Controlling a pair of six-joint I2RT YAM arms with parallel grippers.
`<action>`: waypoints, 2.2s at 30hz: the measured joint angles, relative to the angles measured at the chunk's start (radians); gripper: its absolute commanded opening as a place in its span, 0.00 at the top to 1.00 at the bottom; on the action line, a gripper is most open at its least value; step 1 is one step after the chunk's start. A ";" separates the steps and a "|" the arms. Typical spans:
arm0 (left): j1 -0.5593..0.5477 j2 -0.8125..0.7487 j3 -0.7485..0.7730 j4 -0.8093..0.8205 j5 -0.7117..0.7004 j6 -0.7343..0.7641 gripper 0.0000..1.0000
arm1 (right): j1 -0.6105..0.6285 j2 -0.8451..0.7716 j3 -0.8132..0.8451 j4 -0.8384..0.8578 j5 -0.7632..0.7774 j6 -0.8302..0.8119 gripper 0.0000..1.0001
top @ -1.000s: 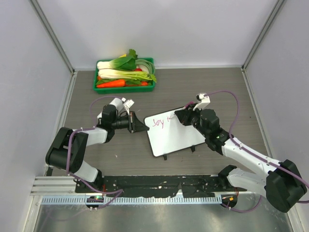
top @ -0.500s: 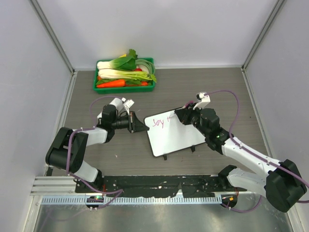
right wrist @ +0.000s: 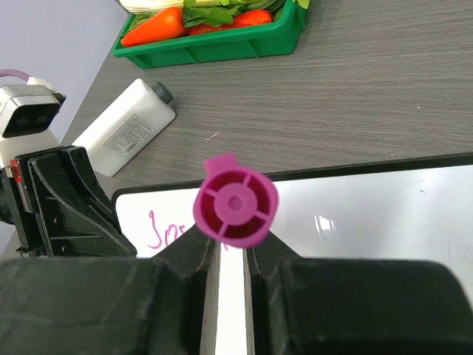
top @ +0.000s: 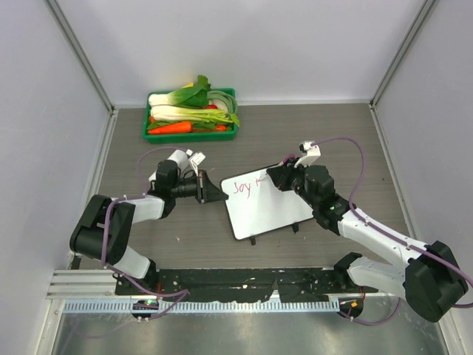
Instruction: Write a sentence on the whiteboard
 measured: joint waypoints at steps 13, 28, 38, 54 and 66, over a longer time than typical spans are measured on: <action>0.000 0.003 0.000 0.001 0.000 0.000 1.00 | 0.000 -0.035 -0.045 0.000 -0.010 0.001 0.98; 0.000 0.004 0.000 0.002 0.000 0.000 1.00 | 0.000 -0.029 -0.036 -0.001 -0.005 0.002 0.98; 0.000 0.004 0.000 0.003 0.000 0.000 1.00 | 0.000 -0.004 0.000 0.001 0.047 0.002 0.99; 0.000 0.004 0.000 0.003 0.000 0.000 1.00 | -0.003 -0.021 -0.008 -0.012 0.053 0.000 0.99; 0.000 0.005 0.000 0.003 0.000 0.000 1.00 | -0.005 -0.061 -0.048 -0.020 0.047 0.005 0.99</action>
